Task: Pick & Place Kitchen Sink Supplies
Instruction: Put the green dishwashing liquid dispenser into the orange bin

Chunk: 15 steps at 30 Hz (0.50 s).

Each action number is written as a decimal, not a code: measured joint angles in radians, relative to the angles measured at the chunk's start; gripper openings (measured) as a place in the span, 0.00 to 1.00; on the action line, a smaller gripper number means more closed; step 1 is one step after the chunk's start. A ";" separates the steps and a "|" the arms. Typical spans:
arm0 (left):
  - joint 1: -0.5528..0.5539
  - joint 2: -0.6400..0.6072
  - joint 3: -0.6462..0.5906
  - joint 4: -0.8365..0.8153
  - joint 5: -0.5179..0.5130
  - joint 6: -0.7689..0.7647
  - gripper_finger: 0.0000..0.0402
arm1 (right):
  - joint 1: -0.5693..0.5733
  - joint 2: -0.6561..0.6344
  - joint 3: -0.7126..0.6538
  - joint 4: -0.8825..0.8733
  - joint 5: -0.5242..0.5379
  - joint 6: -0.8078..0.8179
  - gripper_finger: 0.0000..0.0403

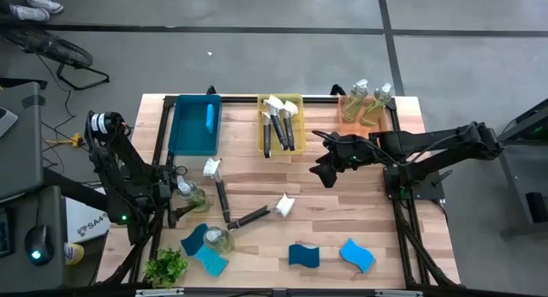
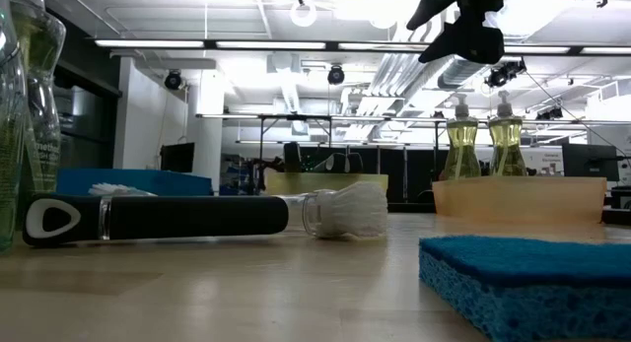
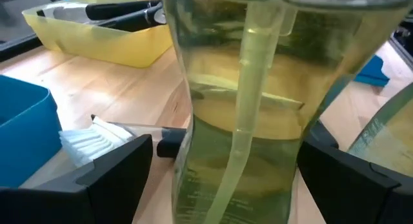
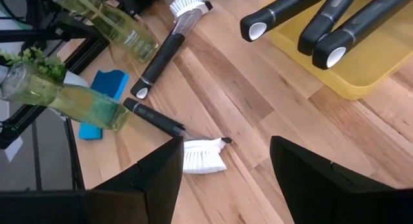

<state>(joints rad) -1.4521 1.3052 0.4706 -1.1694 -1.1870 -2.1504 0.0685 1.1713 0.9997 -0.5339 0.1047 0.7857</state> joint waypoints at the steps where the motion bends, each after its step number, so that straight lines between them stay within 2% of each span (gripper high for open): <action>1: 0.000 0.000 0.000 0.000 0.000 -0.009 0.91 | 0.000 0.000 0.000 0.000 0.000 0.001 0.56; 6: -0.001 0.000 0.000 0.002 0.003 -0.031 0.81 | 0.000 0.000 0.000 0.000 0.000 0.011 0.56; 15: -0.001 0.000 0.001 0.001 0.006 -0.085 0.48 | 0.000 0.000 0.000 0.000 -0.007 0.026 0.56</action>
<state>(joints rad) -1.4532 1.3052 0.4713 -1.1683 -1.1811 -2.2349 0.0685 1.1713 0.9997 -0.5335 0.0978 0.8113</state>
